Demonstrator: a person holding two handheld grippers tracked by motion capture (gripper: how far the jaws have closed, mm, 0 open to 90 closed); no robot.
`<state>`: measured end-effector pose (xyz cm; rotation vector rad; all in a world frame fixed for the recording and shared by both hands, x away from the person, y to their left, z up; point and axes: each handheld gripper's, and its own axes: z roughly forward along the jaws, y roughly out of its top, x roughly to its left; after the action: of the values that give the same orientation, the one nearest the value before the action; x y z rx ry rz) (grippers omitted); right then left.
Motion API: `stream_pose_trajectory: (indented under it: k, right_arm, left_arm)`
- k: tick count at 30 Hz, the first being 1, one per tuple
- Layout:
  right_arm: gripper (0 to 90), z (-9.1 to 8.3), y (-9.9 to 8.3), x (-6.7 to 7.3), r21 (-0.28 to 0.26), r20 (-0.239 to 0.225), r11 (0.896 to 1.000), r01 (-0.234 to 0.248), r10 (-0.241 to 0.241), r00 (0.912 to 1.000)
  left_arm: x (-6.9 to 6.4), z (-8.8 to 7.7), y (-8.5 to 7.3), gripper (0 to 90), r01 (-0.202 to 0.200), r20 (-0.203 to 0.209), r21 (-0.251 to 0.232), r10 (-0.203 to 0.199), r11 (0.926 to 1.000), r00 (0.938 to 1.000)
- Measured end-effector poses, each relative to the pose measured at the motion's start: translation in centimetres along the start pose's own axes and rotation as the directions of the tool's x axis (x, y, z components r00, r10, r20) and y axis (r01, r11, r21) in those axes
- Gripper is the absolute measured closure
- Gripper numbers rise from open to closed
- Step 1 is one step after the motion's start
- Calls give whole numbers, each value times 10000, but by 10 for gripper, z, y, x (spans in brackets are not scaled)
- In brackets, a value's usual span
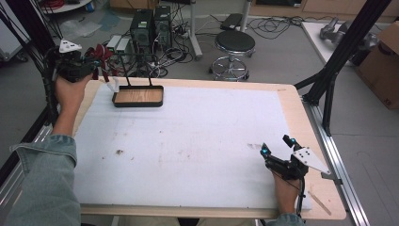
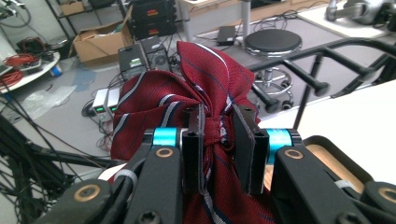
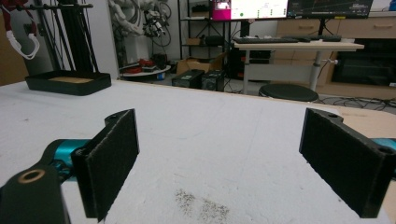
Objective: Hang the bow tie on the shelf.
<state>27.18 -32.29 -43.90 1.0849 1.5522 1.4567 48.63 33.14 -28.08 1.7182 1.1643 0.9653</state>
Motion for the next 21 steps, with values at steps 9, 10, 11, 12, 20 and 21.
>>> stream_pose_trajectory:
  k: [9,10,11,12,20,21]
  right_arm:
    - [111,0,0,0,56,-19,10000,-8,8,10000]
    - [111,0,0,0,54,-23,10000,-13,13,10000]
    - [111,0,0,0,57,-10,10000,-1,1,10000]
    - [111,0,0,0,74,-18,10000,-28,28,10000]
    - [111,0,0,0,80,-37,10000,-30,30,10000]
    - [111,0,0,0,81,-41,10000,-33,33,10000]
  left_arm:
    - [5,13,-5,743,77,-477,429,-57,9990,9988]
    - [6,12,-5,743,100,-573,415,-77,9991,9983]
    - [7,12,-5,743,165,-568,373,-143,9992,9983]
    - [8,12,-5,743,200,-614,312,-180,9993,9980]
    - [13,21,-10,743,266,-973,773,-190,9967,9951]
    - [13,23,-11,743,304,-937,798,-229,9963,9953]
